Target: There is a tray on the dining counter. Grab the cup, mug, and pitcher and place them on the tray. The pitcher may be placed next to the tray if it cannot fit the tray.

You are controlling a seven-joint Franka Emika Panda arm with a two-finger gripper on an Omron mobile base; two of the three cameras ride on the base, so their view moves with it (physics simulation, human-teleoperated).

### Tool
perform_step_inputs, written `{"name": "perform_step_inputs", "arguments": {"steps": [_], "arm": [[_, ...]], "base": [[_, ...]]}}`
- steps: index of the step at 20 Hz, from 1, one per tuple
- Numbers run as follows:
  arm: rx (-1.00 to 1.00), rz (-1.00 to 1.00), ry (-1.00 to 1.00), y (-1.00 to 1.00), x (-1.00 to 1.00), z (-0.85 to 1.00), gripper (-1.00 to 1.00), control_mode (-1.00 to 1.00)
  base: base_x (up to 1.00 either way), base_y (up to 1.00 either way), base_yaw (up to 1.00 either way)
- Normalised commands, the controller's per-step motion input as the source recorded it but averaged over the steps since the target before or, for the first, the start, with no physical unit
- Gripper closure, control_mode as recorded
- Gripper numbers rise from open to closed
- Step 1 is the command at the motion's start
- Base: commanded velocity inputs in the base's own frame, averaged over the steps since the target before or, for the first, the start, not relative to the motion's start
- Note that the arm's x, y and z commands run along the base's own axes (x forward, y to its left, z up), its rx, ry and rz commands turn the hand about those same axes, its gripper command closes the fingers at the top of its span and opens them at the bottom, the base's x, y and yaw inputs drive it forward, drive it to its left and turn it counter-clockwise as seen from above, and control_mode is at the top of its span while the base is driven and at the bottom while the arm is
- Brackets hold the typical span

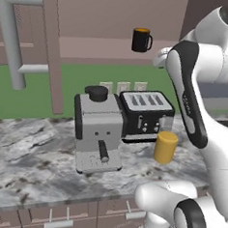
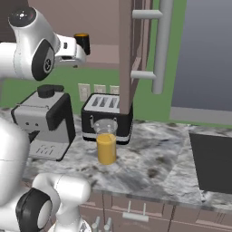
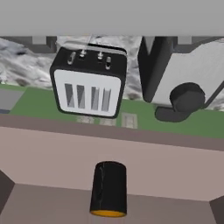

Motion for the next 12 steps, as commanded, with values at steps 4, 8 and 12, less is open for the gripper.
{"name": "perform_step_inputs", "arguments": {"steps": [4, 8, 12], "arm": [[0.00, 0.00, -0.04, 0.00, 0.16, 0.00, -1.00, -1.00], [0.00, 0.00, -0.04, 0.00, 0.27, 0.00, -1.00, -1.00], [0.00, 0.00, -0.05, 0.00, 0.24, 0.00, -1.00, -1.00]], "base": [[0.00, 0.00, 0.00], [0.00, 0.00, 0.00], [0.00, 0.00, 0.00]]}}
